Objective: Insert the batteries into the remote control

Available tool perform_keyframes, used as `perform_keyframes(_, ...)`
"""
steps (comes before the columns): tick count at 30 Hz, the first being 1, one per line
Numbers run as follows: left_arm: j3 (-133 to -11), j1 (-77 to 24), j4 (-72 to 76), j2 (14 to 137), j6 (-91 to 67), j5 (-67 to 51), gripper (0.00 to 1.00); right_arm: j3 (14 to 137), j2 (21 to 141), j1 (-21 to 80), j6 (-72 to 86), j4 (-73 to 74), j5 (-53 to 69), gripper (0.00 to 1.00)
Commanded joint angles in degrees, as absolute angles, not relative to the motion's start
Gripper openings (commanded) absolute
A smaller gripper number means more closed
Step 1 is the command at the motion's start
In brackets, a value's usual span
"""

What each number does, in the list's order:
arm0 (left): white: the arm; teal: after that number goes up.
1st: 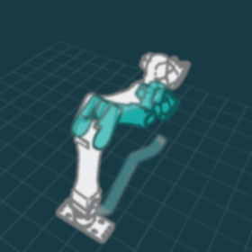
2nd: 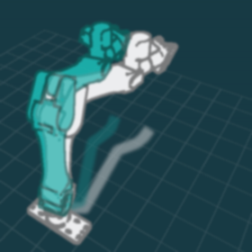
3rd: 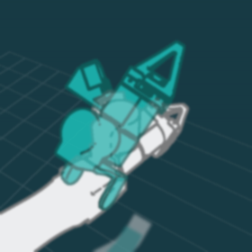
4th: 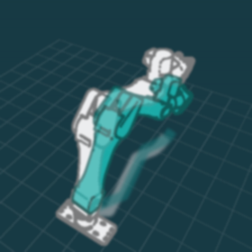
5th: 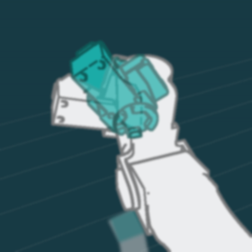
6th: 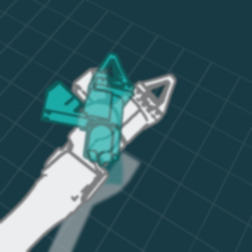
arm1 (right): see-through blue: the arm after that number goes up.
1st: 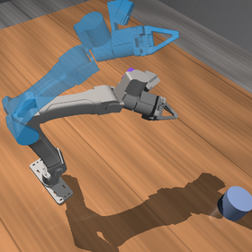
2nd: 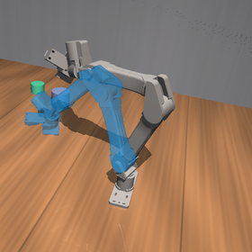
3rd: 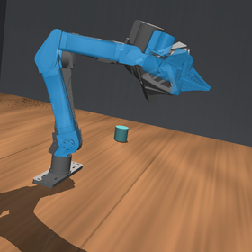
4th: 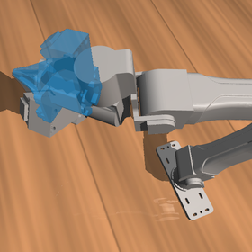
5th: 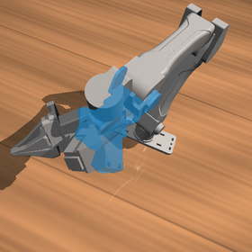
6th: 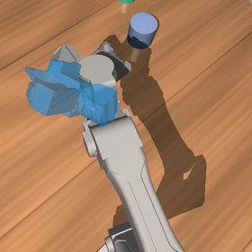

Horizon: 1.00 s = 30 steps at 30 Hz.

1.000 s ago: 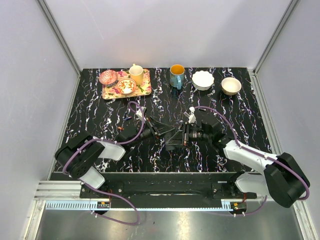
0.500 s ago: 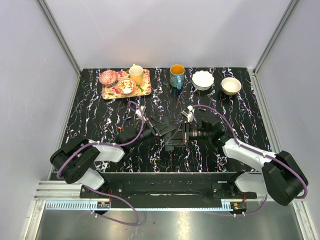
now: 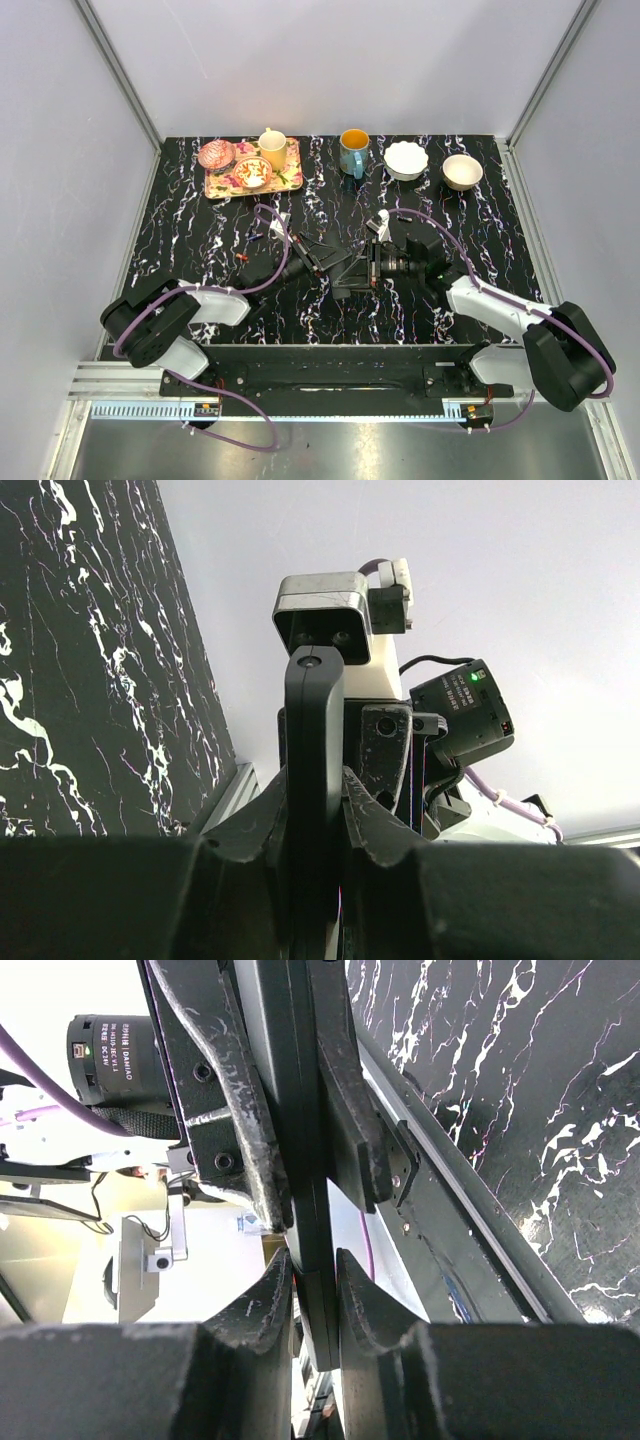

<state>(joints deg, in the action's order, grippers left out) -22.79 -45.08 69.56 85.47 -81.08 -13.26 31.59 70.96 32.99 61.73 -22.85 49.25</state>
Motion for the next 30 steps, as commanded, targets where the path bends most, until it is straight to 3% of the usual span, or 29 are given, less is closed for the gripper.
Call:
perform_keyframes(1,-22.24,-50.80,83.85,83.76,-81.91,-25.14,0.00,35.16,72.86,28.39,64.51,-27.07,34.19,0.04)
perform_keyframes(11,-22.15,-50.54,84.20,84.64,-82.00,-24.00,0.01,34.72,72.87,28.13,62.33,-29.45,42.62,0.00)
perform_keyframes(15,-22.85,-49.22,85.87,85.69,-83.67,-23.99,0.32,34.80,69.88,28.13,58.02,-23.32,47.18,0.00)
perform_keyframes(19,-23.99,-46.68,86.05,85.08,-83.85,-23.56,0.53,36.21,64.62,28.21,51.69,-13.47,49.30,0.00)
perform_keyframes(22,-25.66,-44.31,84.64,84.11,-83.58,-24.34,0.64,37.88,60.84,28.13,46.77,-5.55,49.57,0.00)
perform_keyframes(23,-26.36,-43.60,84.29,83.76,-83.67,-24.61,0.81,38.40,59.95,28.13,44.58,-3.54,49.48,0.00)
perform_keyframes(26,-26.20,-39.65,83.24,82.36,-83.67,-25.57,0.99,41.47,56.70,28.13,38.88,7.35,45.02,0.00)
perform_keyframes(29,-23.13,-34.29,80.09,79.12,-83.93,-25.93,0.99,47.01,55.72,28.13,32.81,21.68,31.59,0.00)
perform_keyframes(30,-22.07,-32.97,77.89,77.62,-83.41,-26.01,0.99,49.81,55.98,28.13,31.74,27.71,21.98,0.00)
